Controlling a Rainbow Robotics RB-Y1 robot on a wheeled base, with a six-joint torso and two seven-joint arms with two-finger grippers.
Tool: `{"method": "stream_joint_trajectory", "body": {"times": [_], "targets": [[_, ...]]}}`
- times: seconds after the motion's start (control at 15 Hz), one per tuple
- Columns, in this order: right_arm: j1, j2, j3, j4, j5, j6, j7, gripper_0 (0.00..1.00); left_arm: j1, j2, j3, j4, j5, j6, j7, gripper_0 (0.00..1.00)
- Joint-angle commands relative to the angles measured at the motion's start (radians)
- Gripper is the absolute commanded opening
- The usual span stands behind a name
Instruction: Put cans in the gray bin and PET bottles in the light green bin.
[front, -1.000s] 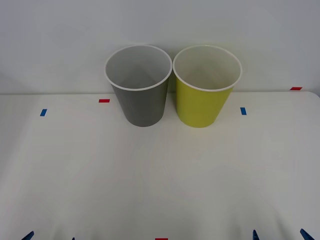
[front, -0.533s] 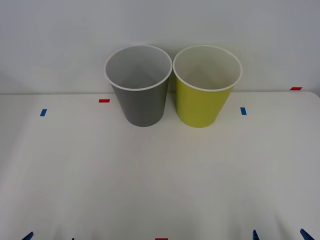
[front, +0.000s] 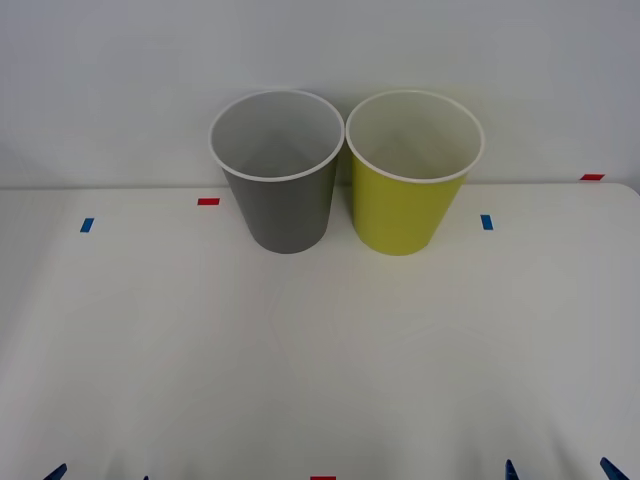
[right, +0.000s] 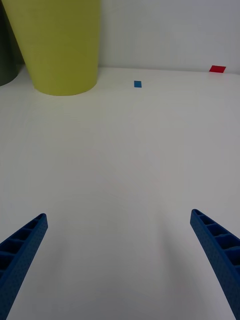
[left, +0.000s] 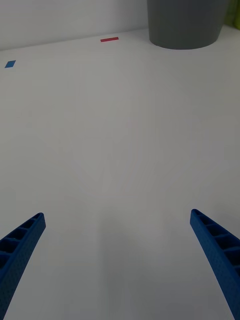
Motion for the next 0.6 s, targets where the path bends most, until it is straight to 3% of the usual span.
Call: {"method": "stream_joint_trajectory", "body": {"times": [0.07, 0.6], "targets": [[0.0, 0.0, 0.0, 0.0, 0.0, 0.0, 0.0, 1.0, 0.0, 0.0, 0.0, 0.0, 0.0, 0.0, 0.0, 1.0], [0.0, 0.0, 0.0, 0.0, 0.0, 0.0, 0.0, 1.0, 0.0, 0.0, 0.0, 0.0, 0.0, 0.0, 0.0, 1.0]]}}
